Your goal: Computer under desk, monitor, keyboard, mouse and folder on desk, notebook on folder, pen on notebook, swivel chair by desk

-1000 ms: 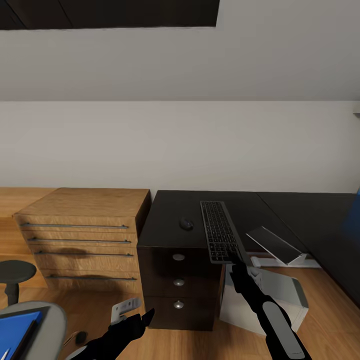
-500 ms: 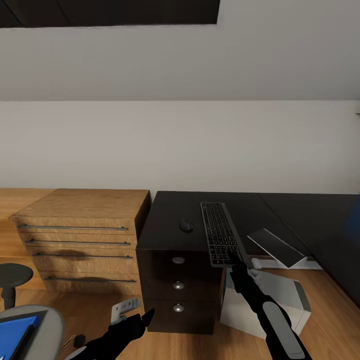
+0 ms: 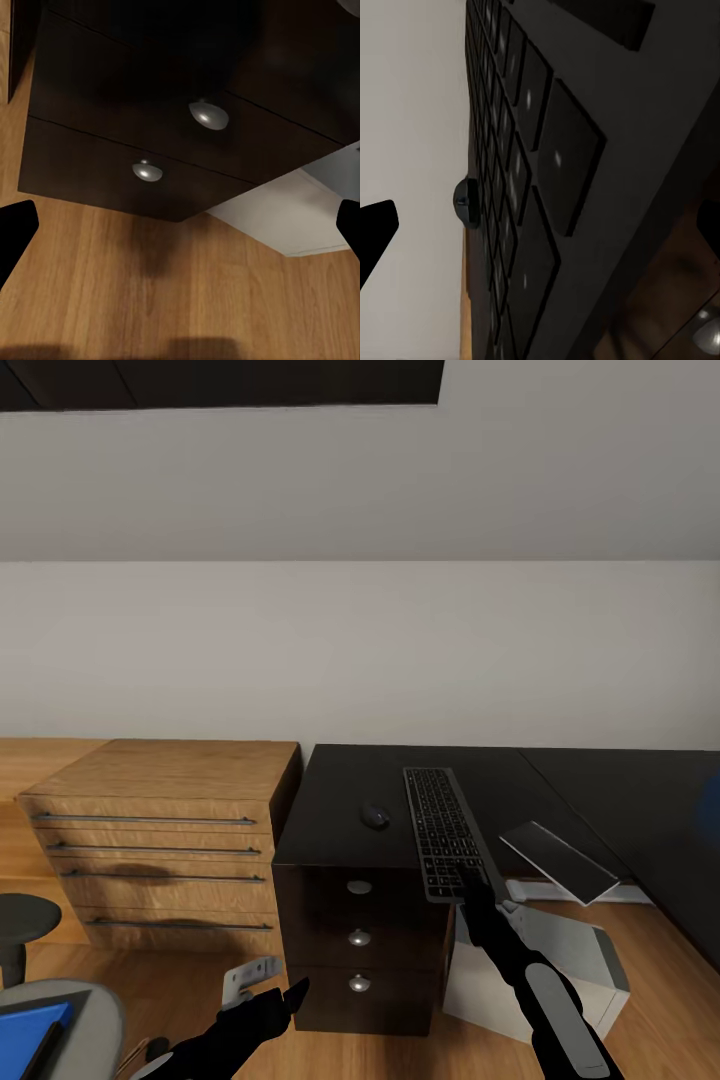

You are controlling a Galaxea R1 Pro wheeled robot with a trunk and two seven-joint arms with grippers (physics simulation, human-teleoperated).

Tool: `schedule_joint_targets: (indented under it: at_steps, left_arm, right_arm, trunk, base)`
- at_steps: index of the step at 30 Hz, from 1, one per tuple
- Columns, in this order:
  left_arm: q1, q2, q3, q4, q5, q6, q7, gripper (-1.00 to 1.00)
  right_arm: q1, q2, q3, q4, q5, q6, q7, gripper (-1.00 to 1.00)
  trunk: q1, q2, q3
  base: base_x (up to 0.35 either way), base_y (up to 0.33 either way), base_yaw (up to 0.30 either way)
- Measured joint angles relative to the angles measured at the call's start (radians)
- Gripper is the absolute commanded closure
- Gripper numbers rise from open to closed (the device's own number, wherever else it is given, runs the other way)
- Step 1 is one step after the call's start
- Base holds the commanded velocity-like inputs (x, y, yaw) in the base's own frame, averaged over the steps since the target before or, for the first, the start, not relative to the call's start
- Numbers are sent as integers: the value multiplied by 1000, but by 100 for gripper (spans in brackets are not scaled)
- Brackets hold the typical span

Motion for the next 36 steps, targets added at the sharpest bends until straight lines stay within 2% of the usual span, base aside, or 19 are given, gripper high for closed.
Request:
schedule_joint_targets:
  at_steps: [19,25,34,36]
  left_arm:
    - [0,0,1,1,0,1,0,-100]
    - [0,0,2,1,0,1,0,-100]
    - [0,0,1,1,0,1,0,-100]
    - [0,0,1,1,0,1,0,-100]
  right_arm:
    - [0,0,0,-6,-2,2,9,100]
    - [0,0,-2,-50,-4,8,9,100]
    - [0,-1,-3,-58,-2,9,7,100]
    - [0,-3,-3,-58,-3,10,7,100]
  trunk:
    - [0,0,0]
    - [0,0,0]
    - [0,0,0]
    - [-8,14,6]
  base:
    - [0,0,0]
    - [0,0,0]
    - [0,0,0]
    - [0,0,0]
